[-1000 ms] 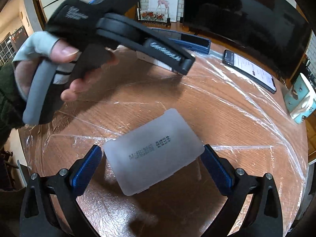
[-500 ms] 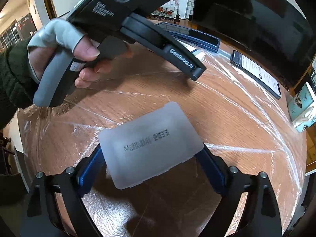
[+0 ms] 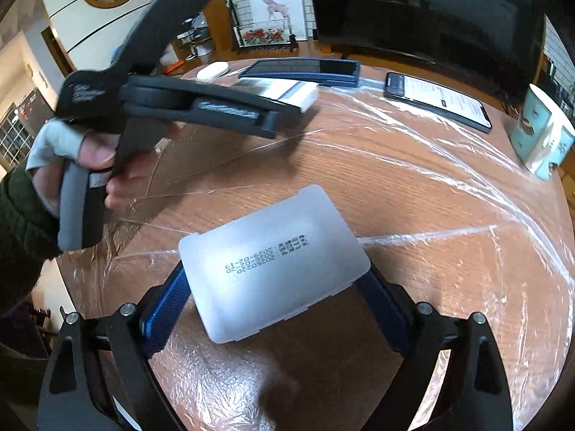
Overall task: Collect trash
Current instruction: 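Lift the medicine box and plastic box and carry them toward the bin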
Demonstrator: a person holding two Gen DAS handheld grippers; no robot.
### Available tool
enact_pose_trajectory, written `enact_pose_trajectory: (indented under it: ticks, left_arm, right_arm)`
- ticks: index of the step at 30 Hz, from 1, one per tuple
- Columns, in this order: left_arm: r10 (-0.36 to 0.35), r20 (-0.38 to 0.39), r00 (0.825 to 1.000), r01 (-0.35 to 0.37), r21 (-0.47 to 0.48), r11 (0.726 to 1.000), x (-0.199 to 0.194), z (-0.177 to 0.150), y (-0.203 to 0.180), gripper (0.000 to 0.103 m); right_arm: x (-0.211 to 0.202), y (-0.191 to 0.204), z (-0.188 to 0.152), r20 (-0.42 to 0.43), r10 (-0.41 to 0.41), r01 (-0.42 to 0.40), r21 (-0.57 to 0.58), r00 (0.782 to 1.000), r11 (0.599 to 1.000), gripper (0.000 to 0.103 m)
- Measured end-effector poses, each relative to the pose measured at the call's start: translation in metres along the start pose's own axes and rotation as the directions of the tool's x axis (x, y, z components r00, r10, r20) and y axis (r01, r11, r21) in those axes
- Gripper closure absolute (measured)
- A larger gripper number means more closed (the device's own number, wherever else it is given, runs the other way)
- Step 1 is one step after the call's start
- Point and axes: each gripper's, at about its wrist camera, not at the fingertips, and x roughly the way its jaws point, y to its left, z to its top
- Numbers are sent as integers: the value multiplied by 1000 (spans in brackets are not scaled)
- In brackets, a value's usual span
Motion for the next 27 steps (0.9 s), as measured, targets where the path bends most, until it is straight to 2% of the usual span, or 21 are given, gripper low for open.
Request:
enact_pose_trajectory:
  ticks: [11, 16, 27]
  left_arm:
    - [29, 30, 999, -28, -6, 1000, -25, -21, -7, 3]
    - [21, 37, 999, -20, -24, 1000, -36, -30, -9, 3]
    - [-14, 78, 997, 16, -27, 1000, -74, -56, -20, 3]
  right_arm:
    - [-2, -21, 1, 16, -54, 51, 114, 998, 992, 13]
    - [-7, -30, -2, 20, -93, 88, 174, 996, 981, 13]
    - [-28, -35, -16, 52, -98, 83, 236, 994, 968, 13]
